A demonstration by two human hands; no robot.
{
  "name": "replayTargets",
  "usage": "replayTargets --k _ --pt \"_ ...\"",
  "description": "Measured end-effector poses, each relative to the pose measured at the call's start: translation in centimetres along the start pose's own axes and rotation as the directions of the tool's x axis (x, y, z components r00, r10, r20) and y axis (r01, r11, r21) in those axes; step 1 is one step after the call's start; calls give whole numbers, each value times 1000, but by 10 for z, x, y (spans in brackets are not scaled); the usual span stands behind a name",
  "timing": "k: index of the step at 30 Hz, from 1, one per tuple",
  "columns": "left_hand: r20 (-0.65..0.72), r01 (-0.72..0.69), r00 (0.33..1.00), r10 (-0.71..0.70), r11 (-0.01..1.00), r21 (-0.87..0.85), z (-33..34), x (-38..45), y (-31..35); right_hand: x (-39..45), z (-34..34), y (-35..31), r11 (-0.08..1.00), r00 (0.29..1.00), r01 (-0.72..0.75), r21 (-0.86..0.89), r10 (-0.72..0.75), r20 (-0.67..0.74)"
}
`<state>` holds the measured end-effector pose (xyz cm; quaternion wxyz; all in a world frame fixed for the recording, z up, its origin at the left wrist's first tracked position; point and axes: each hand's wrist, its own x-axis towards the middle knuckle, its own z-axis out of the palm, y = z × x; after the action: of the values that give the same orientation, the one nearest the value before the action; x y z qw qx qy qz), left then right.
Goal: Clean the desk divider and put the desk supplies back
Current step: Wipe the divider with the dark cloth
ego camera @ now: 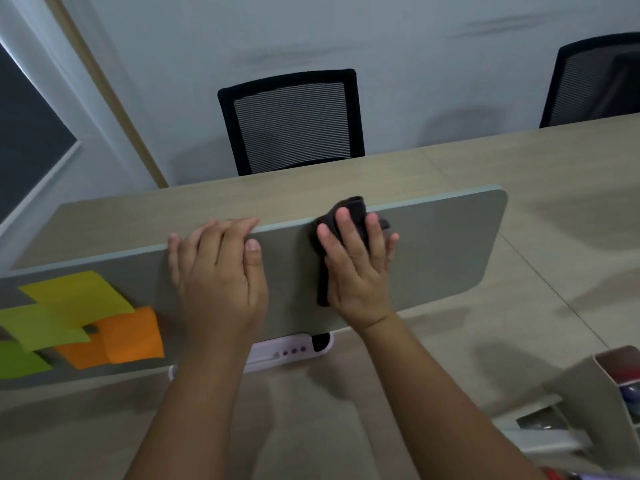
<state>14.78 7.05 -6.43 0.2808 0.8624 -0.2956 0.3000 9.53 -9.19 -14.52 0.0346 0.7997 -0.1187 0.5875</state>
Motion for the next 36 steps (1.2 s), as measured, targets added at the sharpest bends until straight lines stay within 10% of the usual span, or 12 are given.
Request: replayTargets --k 9,16,21,23,30,36 --pt "-57 61 996 -67 993 -103 1 6 4 -4 -34 110 873 870 -461 160 480 -108" --pt "-38 -15 999 11 993 -114 -5 4 -7 -38 18 -49 983 985 106 149 -124 119" --pt "-3 -38 999 38 996 -81 -14 -6 -23 -106 34 -48 790 697 607 79 -579 423" --pt "-22 -27 999 27 999 -23 -23 -12 -35 -115 22 -27 772 665 635 32 -568 485" --pt "-101 88 992 -81 994 63 -41 -19 -81 -30 6 -28 971 961 239 -22 -234 144" --pt "-38 124 991 -125 992 -35 -43 -30 -97 -28 40 -121 891 868 452 40 -450 211"
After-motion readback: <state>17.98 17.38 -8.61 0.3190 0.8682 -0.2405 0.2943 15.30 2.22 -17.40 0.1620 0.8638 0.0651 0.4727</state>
